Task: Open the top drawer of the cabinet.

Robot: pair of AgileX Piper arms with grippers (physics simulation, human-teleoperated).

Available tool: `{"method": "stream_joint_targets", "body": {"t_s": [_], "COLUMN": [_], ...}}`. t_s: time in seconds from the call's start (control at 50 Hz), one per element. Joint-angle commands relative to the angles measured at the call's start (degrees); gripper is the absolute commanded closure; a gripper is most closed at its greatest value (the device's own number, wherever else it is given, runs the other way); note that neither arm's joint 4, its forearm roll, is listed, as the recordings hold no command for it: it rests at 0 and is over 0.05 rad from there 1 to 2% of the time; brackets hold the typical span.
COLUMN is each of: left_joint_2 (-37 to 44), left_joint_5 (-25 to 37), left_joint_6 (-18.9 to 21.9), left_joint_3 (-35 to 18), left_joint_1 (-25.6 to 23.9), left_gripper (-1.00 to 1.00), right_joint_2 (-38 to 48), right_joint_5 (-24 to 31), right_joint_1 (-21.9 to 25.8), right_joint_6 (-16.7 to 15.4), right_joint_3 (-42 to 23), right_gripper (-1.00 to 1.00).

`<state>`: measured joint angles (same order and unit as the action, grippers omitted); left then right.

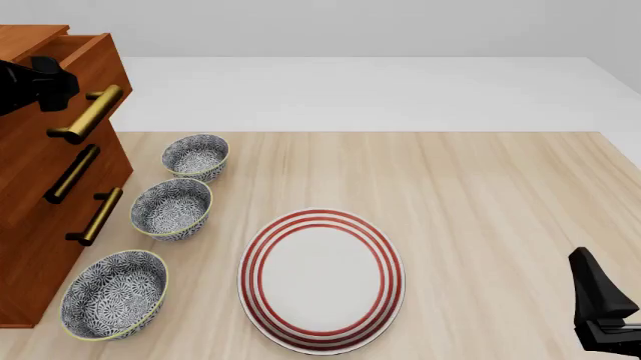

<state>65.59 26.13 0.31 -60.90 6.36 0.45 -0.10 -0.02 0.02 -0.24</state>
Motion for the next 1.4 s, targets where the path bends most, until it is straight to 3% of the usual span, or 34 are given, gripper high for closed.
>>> {"method": "stream_joint_targets", "body": {"t_s": [0.02, 0.72, 1.4], "left_joint_2": [0.86, 2.23, 3.39], "left_joint_5": [-0.9, -1.7, -1.46], "left_joint_6": [0.09, 0.06, -1.26], "left_joint_3": [0.56, 1.37, 2.43], "left_joint_1": [-0.03, -0.14, -3.34], "left_gripper": [-1.0, -1.0, -1.0], "right_joint_2": [-0.01, 0.0, 0.0], "right_joint_5": [0.0, 0.0, 0.0], "right_joint_1": [0.0, -0.01, 0.0], "right_joint_6": [0.01, 0.0, 0.01], "right_joint_3": [0.0, 0.0, 0.0], "right_gripper": [-1.0, -1.0, -1.0]}}
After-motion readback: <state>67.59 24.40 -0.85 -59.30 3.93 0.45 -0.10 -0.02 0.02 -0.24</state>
